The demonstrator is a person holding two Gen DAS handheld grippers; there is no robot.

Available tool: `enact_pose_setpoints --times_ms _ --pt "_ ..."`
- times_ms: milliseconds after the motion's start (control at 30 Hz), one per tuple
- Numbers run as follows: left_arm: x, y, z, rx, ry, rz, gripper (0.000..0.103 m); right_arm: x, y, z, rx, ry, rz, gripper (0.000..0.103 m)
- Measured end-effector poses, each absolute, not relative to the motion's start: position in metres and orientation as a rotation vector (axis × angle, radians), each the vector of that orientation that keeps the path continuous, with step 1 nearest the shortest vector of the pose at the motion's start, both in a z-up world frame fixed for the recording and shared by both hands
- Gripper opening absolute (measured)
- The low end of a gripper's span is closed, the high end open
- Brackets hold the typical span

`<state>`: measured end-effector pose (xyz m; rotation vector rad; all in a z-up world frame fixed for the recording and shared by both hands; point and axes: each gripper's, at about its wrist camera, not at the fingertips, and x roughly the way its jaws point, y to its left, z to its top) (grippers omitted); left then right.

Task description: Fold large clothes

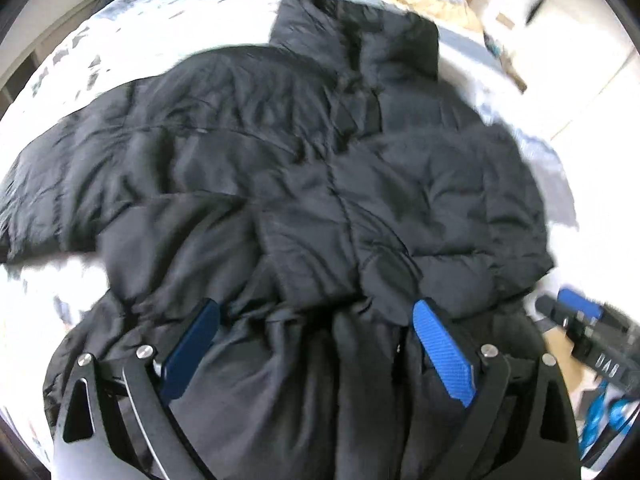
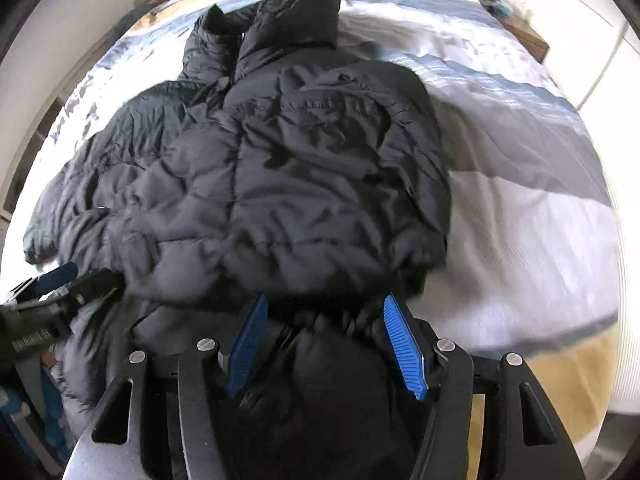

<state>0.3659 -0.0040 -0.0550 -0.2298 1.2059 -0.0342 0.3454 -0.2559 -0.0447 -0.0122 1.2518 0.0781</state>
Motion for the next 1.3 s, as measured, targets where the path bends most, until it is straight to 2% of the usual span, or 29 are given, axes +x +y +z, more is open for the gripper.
enact_pose_setpoints --times_ms 200,467,900,1300 --pt "0.342 0.064 -0.010 -0.328 1.164 -0.014 0.098 0.314 -0.242 0.004 0.004 1.211 0.052 0.060" --pt "0.307 0.141 0.021 -0.261 1.122 0.066 0.098 0.297 -0.212 0.044 -0.006 1.174 0.042 0.061" --pt "0.213 0.285 -0.022 -0.323 1.209 0.370 0.098 0.295 -0.194 0.063 -0.025 1.157 -0.011 0.062" --pt "0.225 0.312 -0.051 -0.410 1.234 0.391 0.098 0.294 -0.166 0.070 -0.103 1.173 -0.019 0.066"
